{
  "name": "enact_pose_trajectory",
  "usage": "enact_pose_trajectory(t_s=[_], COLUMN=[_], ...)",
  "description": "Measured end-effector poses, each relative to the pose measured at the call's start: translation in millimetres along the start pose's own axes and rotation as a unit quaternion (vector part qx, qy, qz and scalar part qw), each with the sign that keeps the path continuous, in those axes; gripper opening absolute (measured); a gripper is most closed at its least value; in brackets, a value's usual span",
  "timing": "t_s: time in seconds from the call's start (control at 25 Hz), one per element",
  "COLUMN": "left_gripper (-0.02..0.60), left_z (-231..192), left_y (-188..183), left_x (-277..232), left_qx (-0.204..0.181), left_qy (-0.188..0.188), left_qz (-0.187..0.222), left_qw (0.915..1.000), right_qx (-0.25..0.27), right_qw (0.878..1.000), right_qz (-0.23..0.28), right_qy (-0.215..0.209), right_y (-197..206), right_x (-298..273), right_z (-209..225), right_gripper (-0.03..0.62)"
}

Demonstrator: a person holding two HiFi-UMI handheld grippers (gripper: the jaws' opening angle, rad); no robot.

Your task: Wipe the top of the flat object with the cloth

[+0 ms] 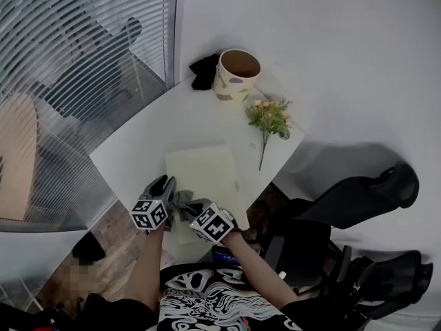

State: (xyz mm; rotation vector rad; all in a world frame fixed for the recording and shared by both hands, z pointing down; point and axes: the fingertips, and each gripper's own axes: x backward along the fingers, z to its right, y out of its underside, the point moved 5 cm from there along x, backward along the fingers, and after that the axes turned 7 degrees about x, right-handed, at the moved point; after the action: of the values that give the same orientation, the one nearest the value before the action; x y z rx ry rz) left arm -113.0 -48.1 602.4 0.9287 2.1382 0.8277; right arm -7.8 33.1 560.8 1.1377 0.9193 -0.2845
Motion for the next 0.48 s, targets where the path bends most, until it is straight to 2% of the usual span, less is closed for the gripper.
enact_pose_trajectory(t_s=[0.32, 0.48], left_gripper=[0.186, 0.186], left_z=[0.5, 1.5], left_y=[-1.7, -1.7], left_x=[1.4, 1.0], left_qx=[-0.004, -0.010], left_qy=[0.001, -0.002], left_qz=[0.003, 0.007], left_qw=[1.0000, 0.9999], right_qx=[0.007, 0.004], right_qw=[1.000, 1.000], right_qz=[0.018, 0.004], right_qy=[-0.011, -0.020], right_y=[3.0, 10.1], right_x=[-1.7, 0.2], right_z=[-9.3, -13.9], right_gripper=[0.017, 0.017])
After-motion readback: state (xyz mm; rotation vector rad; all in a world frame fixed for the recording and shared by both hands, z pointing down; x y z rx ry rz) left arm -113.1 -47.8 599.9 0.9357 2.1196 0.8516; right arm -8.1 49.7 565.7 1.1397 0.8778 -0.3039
